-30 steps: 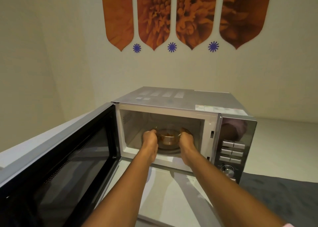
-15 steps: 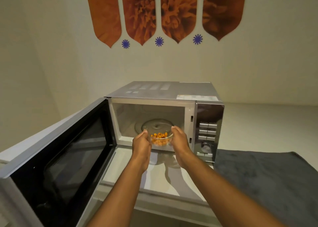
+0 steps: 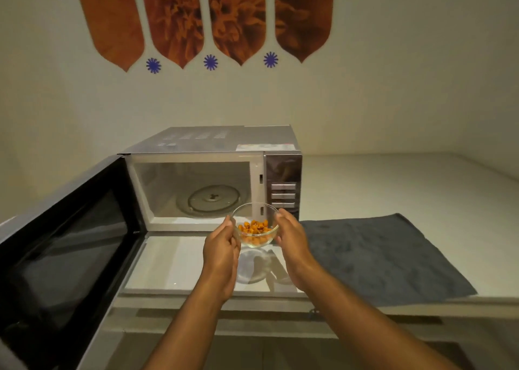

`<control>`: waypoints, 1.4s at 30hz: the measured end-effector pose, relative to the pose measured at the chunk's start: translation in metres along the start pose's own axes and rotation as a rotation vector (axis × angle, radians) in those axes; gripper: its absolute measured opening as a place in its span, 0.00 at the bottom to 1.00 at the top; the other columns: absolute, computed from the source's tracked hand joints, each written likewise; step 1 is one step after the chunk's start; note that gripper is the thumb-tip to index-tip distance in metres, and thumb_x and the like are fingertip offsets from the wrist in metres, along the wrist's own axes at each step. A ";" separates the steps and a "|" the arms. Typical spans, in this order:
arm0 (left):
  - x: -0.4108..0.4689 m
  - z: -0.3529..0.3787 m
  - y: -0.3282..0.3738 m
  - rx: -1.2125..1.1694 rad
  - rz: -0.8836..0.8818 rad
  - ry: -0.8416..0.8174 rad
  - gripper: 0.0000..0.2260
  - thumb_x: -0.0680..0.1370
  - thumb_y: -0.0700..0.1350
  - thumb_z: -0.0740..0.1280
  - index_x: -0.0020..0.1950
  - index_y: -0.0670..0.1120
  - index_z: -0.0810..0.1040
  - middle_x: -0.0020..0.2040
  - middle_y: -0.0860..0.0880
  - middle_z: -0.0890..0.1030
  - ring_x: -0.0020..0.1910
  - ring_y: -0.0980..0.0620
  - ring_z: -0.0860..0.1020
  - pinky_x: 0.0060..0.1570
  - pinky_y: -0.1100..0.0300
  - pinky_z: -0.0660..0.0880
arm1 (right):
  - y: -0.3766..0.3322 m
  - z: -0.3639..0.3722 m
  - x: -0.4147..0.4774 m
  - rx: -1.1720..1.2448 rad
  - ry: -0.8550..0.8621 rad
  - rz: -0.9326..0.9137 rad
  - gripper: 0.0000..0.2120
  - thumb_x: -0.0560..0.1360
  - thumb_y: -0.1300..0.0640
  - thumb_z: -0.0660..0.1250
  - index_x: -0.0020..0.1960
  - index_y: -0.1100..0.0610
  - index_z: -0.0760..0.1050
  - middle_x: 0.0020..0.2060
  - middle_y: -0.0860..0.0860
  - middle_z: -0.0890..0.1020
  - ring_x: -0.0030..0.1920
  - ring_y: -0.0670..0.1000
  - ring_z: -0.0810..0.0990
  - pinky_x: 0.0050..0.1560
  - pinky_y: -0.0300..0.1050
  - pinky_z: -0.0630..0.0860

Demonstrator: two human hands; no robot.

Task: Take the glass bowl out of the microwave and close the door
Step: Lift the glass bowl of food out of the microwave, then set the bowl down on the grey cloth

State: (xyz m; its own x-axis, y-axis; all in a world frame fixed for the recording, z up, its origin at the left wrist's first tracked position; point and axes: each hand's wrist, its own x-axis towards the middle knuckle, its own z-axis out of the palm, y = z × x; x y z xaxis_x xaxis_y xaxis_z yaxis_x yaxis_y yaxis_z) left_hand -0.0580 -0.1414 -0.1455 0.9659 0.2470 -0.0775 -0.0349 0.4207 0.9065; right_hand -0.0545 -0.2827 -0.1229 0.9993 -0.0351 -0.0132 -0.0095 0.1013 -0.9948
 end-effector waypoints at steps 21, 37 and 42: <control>0.003 0.140 -0.120 0.078 -0.183 -0.371 0.21 0.88 0.46 0.59 0.81 0.43 0.71 0.75 0.43 0.79 0.71 0.46 0.81 0.76 0.43 0.74 | 0.026 -0.162 -0.011 -0.004 0.399 -0.017 0.24 0.84 0.50 0.56 0.79 0.53 0.61 0.75 0.52 0.69 0.67 0.48 0.72 0.62 0.42 0.71; 0.016 0.166 -0.163 0.184 -0.221 -0.374 0.22 0.85 0.54 0.61 0.76 0.46 0.77 0.66 0.45 0.86 0.67 0.47 0.84 0.73 0.43 0.77 | 0.054 -0.190 0.012 0.048 0.515 0.010 0.24 0.83 0.52 0.58 0.78 0.55 0.62 0.76 0.53 0.68 0.69 0.49 0.71 0.62 0.43 0.69; 0.017 0.163 -0.166 0.207 -0.229 -0.375 0.22 0.85 0.56 0.61 0.74 0.46 0.79 0.67 0.44 0.86 0.67 0.47 0.84 0.72 0.44 0.77 | 0.063 -0.191 0.013 0.035 0.511 0.023 0.24 0.84 0.51 0.57 0.78 0.54 0.61 0.74 0.53 0.69 0.67 0.49 0.72 0.62 0.42 0.70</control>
State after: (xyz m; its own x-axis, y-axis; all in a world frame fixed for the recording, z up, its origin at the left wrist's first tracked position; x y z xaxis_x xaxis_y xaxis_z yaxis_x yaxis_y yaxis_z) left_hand 0.0060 -0.3493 -0.2302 0.9699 -0.1795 -0.1644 0.2046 0.2356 0.9501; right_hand -0.0490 -0.4666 -0.2047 0.8534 -0.5132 -0.0914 -0.0216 0.1405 -0.9899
